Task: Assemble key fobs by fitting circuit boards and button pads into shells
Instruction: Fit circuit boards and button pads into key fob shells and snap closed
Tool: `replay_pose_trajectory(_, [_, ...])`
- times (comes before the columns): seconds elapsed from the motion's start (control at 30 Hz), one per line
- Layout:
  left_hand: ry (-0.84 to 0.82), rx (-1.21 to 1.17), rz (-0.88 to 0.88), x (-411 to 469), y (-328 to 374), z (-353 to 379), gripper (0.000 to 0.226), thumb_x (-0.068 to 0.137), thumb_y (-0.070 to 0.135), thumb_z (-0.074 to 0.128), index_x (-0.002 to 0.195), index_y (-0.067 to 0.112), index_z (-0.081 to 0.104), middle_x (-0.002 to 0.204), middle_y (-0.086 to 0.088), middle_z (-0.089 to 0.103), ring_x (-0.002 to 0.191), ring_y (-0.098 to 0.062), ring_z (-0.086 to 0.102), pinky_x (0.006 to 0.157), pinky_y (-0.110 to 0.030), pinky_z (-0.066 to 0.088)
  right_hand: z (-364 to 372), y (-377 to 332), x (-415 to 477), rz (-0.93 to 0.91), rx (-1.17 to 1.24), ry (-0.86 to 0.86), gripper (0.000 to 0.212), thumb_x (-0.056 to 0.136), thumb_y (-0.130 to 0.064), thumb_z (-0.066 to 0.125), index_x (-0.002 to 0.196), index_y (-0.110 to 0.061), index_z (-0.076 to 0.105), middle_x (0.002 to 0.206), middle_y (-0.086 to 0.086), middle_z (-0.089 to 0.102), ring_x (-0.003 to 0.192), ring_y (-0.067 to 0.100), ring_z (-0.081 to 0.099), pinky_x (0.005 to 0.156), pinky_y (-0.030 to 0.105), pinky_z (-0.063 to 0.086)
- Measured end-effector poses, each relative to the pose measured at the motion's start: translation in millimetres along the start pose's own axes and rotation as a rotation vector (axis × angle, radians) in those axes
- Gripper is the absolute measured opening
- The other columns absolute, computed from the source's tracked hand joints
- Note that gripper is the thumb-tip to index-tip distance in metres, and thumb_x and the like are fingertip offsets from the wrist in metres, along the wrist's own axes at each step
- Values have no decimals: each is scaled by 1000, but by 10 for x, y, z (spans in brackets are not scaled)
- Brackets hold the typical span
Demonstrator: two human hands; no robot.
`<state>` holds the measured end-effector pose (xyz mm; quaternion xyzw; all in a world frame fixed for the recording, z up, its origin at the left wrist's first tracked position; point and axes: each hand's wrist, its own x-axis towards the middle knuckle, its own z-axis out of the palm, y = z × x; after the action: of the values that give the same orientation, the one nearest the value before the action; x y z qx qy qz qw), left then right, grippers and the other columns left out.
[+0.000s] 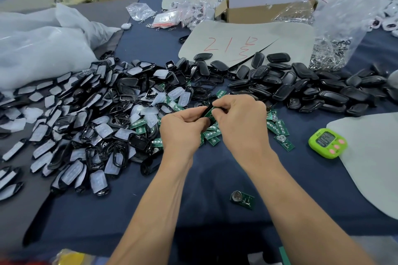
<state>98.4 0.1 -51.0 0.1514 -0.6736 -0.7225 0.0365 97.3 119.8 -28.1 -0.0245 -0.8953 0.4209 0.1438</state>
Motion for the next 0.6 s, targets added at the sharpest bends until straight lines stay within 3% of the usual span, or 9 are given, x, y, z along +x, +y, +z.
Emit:
replay_pose_trajectory(0.17, [1, -25, -31, 23, 23, -37, 36, 82, -17, 72, 86, 17, 80, 76, -3, 80, 64, -11, 71, 63, -20, 57, 108, -29, -129, -101, -73, 218, 21, 81, -16, 81, 102, -18, 80, 91, 0, 77, 89, 24, 70, 83, 31, 50])
replay_pose_trajectory(0.3, [-73, -79, -104, 34, 41, -166, 30, 84, -15, 71, 93, 13, 79, 80, -1, 80, 70, -11, 74, 65, -22, 60, 87, 66, -30, 141, 272, -39, 28, 81, -19, 81, 107, -28, 80, 77, -16, 73, 78, 6, 73, 77, 22, 57])
replay_pose_trajectory(0.4, [-133, -12, -72, -15, 1, -208, 33, 85, -12, 72, 92, 20, 79, 83, 0, 81, 75, -11, 75, 69, -24, 60, 82, 132, 27, 238, 441, -124, 20, 82, -4, 79, 93, -21, 80, 72, -4, 78, 59, 14, 74, 60, 25, 59])
replay_pose_trajectory(0.5, [-242, 73, -45, -71, -17, -197, 34, 82, -11, 75, 97, 19, 81, 91, -16, 80, 77, -18, 66, 72, -29, 54, 96, 154, 38, 289, 489, -138, 19, 80, 0, 79, 92, -15, 81, 74, 3, 78, 57, 20, 74, 62, 37, 63])
replay_pose_trajectory(0.6, [-276, 84, -46, -55, -5, -219, 33, 82, -14, 75, 100, 12, 82, 90, -20, 79, 71, -16, 61, 65, -21, 52, 104, 166, 15, 301, 513, -156, 20, 80, -1, 79, 85, -20, 80, 73, 3, 78, 57, 20, 73, 63, 39, 64])
